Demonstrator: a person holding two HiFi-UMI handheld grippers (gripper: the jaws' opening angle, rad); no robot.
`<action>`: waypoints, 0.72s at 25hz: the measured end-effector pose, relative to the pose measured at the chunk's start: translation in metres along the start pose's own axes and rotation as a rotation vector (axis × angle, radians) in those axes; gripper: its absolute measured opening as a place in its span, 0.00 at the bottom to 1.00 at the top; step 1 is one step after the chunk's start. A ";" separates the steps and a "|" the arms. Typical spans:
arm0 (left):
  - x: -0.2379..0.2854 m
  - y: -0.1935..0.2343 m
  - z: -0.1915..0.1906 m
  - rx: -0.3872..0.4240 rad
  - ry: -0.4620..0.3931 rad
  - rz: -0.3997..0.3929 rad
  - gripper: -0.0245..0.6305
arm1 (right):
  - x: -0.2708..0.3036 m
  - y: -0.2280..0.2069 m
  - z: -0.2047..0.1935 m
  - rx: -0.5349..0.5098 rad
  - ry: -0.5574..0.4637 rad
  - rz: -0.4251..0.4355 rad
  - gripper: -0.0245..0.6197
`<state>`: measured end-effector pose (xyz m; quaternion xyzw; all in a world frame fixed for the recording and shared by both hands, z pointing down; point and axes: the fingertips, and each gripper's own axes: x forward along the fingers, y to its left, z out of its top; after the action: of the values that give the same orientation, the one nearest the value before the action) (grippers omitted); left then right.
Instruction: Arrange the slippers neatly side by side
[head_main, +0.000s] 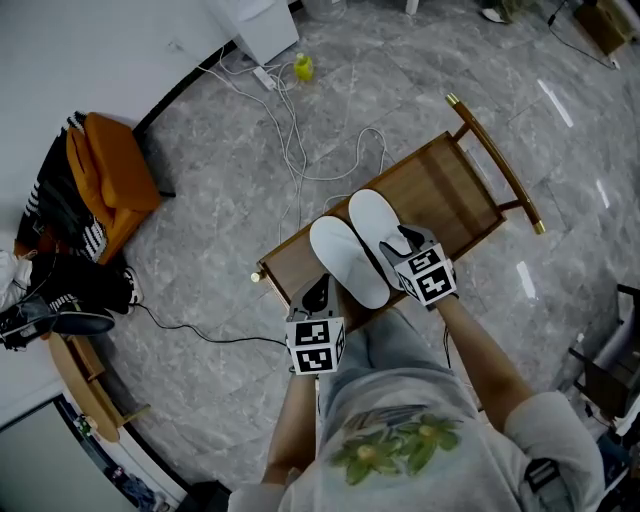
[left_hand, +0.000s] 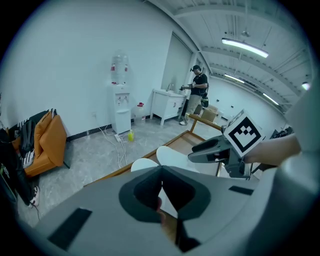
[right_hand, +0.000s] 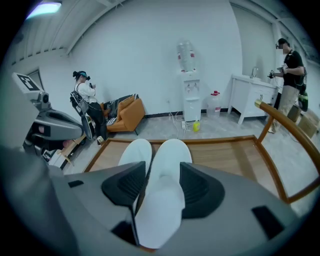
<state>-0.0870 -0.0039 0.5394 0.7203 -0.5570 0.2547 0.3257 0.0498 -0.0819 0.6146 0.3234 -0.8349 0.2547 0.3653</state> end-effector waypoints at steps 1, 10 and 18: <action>-0.001 -0.003 0.002 0.004 -0.005 -0.004 0.06 | -0.005 0.002 0.003 0.003 -0.013 0.003 0.38; -0.019 -0.021 0.019 0.020 -0.058 -0.033 0.06 | -0.056 0.015 0.032 0.075 -0.157 0.015 0.35; -0.035 -0.036 0.030 0.021 -0.092 -0.057 0.06 | -0.085 0.035 0.045 0.065 -0.216 0.039 0.29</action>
<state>-0.0609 0.0016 0.4876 0.7501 -0.5481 0.2177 0.2992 0.0487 -0.0589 0.5148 0.3442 -0.8668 0.2527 0.2574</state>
